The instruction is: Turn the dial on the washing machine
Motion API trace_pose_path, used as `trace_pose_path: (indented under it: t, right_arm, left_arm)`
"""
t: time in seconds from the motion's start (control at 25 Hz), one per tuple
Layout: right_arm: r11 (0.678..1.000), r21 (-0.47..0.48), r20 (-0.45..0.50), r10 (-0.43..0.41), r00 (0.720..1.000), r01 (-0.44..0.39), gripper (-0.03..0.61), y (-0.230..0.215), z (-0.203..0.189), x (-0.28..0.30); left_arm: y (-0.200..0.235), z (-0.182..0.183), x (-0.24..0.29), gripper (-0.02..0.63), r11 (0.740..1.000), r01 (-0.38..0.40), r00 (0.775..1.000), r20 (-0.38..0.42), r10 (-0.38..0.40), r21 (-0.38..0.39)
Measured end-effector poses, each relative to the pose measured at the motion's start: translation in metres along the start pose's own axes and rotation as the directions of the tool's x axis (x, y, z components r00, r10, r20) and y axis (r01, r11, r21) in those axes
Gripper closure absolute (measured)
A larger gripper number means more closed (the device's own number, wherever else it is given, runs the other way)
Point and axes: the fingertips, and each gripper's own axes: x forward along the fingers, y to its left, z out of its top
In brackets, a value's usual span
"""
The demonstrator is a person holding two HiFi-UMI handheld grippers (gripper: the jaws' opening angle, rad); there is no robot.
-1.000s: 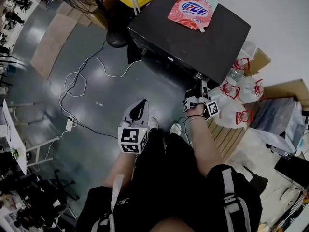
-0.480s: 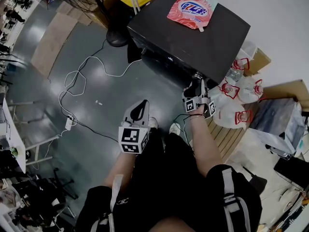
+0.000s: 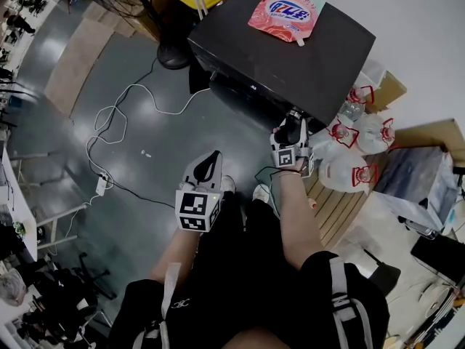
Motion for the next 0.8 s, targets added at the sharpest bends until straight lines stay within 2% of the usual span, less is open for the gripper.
trace_pose_path:
  t: [0.12,0.24,0.32,0.4,0.48,0.52,0.56,0.68,0.72,0.8]
  right_arm:
    - [1.000,-0.017,-0.015,0.003,1.000,-0.003,0.357,0.001,0.001,-0.001]
    - [0.988,-0.150,-0.037,-0.054,0.998,0.048,0.358,0.001,0.002,-0.001]
    - [0.949,-0.299,-0.063,-0.127,0.990,0.103,0.361,0.004,-0.003,-0.006]
    - [0.874,-0.466,-0.119,-0.217,0.969,0.138,0.365,0.010,-0.017,-0.017]
    - [0.760,-0.633,-0.160,-0.315,0.936,0.148,0.440,0.019,-0.036,-0.030]
    - [0.683,-0.717,-0.167,-0.361,0.917,0.138,0.518,0.024,-0.047,-0.036]
    - [0.598,-0.794,-0.172,-0.398,0.901,0.112,0.557,0.030,-0.058,-0.041]
    - [0.338,-0.941,-0.181,-0.446,0.877,-0.023,0.569,0.057,-0.102,-0.052]
    - [0.239,-0.968,-0.178,-0.449,0.876,-0.074,0.569,0.068,-0.118,-0.054]
    - [0.020,-0.980,-0.185,-0.440,0.879,-0.196,0.569,0.091,-0.152,-0.057]
  left_arm:
    - [-0.004,-0.005,0.003,0.611,1.000,0.018,1.000,-0.018,-0.018,0.013]
    - [-0.007,-0.005,0.007,0.611,0.999,0.034,0.999,-0.014,-0.034,0.014]
    - [-0.010,-0.002,0.008,0.611,0.999,0.044,0.999,-0.002,-0.044,0.012]
    - [-0.012,0.003,0.010,0.611,0.998,0.056,0.998,0.014,-0.056,0.008]
    - [-0.012,0.012,0.011,0.611,0.998,0.067,0.997,0.035,-0.068,0.005]
    - [-0.012,0.017,0.012,0.611,0.997,0.074,0.996,0.046,-0.074,0.005]
    - [-0.011,0.022,0.012,0.611,0.997,0.082,0.995,0.057,-0.082,0.006]
    - [-0.011,0.038,0.013,0.611,0.994,0.110,0.989,0.095,-0.110,0.007]
    - [-0.012,0.044,0.013,0.611,0.993,0.120,0.987,0.109,-0.121,0.008]
    - [-0.015,0.055,0.012,0.611,0.990,0.143,0.980,0.137,-0.144,0.015]
